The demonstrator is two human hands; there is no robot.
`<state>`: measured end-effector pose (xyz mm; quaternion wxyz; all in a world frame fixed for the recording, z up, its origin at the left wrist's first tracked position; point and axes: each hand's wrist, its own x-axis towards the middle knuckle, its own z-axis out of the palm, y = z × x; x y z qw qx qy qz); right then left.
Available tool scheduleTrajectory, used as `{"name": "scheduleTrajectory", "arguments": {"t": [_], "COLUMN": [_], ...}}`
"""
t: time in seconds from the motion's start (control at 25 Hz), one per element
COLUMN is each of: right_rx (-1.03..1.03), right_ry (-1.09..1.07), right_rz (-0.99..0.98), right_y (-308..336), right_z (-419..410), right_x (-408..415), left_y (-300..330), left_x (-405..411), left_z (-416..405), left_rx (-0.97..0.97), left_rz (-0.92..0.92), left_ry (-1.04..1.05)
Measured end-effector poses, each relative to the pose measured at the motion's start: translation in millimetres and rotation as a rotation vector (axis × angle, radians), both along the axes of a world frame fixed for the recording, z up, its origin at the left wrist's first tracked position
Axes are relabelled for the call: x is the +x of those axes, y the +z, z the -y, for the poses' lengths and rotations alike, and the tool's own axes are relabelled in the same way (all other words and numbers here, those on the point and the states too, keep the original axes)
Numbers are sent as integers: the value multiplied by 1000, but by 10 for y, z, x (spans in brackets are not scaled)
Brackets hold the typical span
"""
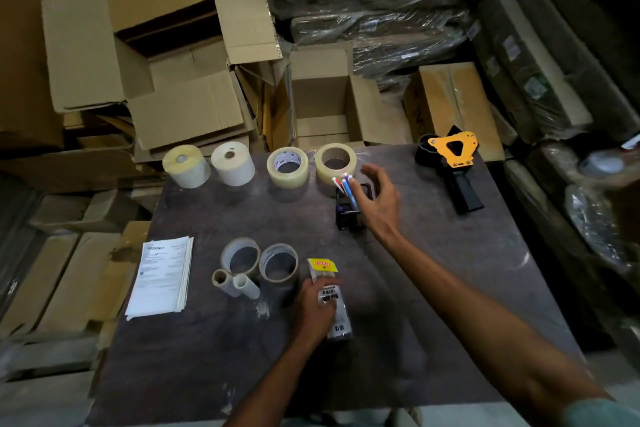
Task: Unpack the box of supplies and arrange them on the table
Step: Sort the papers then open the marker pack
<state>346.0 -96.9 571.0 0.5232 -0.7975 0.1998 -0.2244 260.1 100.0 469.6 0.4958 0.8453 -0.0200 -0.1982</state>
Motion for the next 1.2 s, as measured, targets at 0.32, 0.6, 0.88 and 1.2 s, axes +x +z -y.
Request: {"name": "scheduleTrajectory", "arguments": {"t": [0.32, 0.6, 0.88, 1.2], "right_rx": [397, 685, 608, 563], "right_ry": [47, 187, 184, 184], "right_rz": [-333, -467, -424, -433], "right_y": [-753, -611, -494, -455], "right_z": [-529, -774, -817, -960], "right_x": [-1245, -1465, -1416, -1301], "left_y": [69, 279, 286, 251], "left_x": [-92, -204, -312, 70], "left_z": [-44, -192, -687, -1048], "left_rx": [-144, -312, -363, -191], "left_rz": [-50, -96, 66, 119], "left_ry": [141, 238, 734, 795]}}
